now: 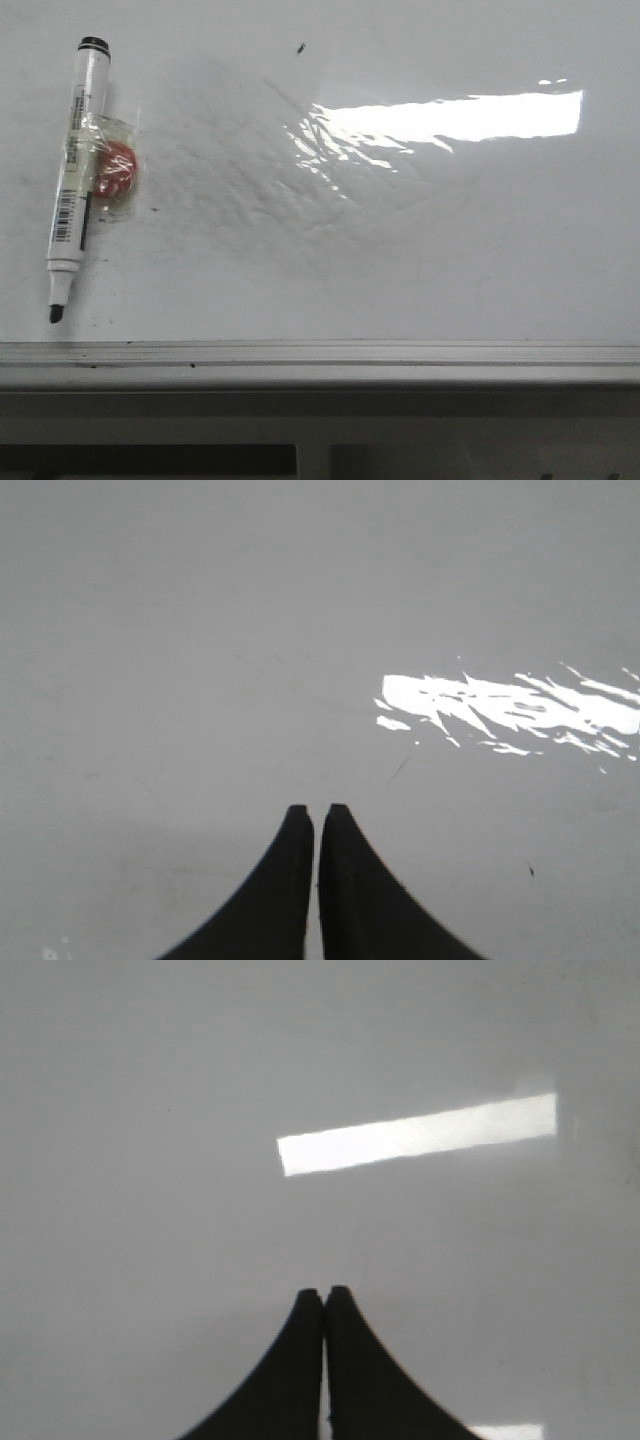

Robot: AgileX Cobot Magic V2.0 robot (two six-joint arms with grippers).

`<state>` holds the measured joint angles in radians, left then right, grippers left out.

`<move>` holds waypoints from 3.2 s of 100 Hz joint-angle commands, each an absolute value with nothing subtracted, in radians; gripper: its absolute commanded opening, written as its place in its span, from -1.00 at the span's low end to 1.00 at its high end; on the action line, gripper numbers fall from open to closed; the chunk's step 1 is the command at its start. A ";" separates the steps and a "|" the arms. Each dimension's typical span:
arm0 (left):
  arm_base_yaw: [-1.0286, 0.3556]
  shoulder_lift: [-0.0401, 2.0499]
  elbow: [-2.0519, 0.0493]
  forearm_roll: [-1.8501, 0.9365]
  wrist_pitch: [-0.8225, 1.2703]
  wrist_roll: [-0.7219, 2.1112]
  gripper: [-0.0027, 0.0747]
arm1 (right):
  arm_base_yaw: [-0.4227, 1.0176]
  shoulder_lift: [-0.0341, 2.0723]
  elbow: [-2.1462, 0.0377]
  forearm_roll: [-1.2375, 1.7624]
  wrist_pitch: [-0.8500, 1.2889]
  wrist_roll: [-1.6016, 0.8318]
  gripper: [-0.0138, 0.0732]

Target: Write number 8 on whiteboard

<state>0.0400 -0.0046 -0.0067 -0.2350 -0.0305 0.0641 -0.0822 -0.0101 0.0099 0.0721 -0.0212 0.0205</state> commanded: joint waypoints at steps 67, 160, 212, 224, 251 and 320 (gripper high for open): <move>0.013 0.220 -0.190 -0.090 -0.059 0.058 -0.98 | -0.084 0.183 -0.141 0.109 0.141 0.017 -0.85; -0.117 0.495 -0.268 -0.086 -0.227 0.030 0.07 | -0.060 0.441 -0.370 0.111 0.323 0.016 -0.85; -0.713 0.632 -0.268 -0.183 -0.273 0.000 0.07 | -0.060 0.443 -0.370 0.116 0.325 0.016 -0.85; -0.766 0.713 -0.268 -0.228 -0.355 0.000 0.07 | -0.055 0.443 -0.370 0.118 0.325 0.016 -0.85; -0.771 0.889 -0.268 -0.228 -0.433 0.000 0.07 | -0.043 0.443 -0.370 0.120 0.350 0.016 -0.85; -0.800 1.041 -0.268 -0.226 -0.461 0.000 -0.98 | 0.108 0.455 -0.370 0.131 0.423 0.016 -0.85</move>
<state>-0.7969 1.0396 -0.2417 -0.2118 -0.4058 0.0118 0.0747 0.4304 -0.3355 0.1235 0.4550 0.0205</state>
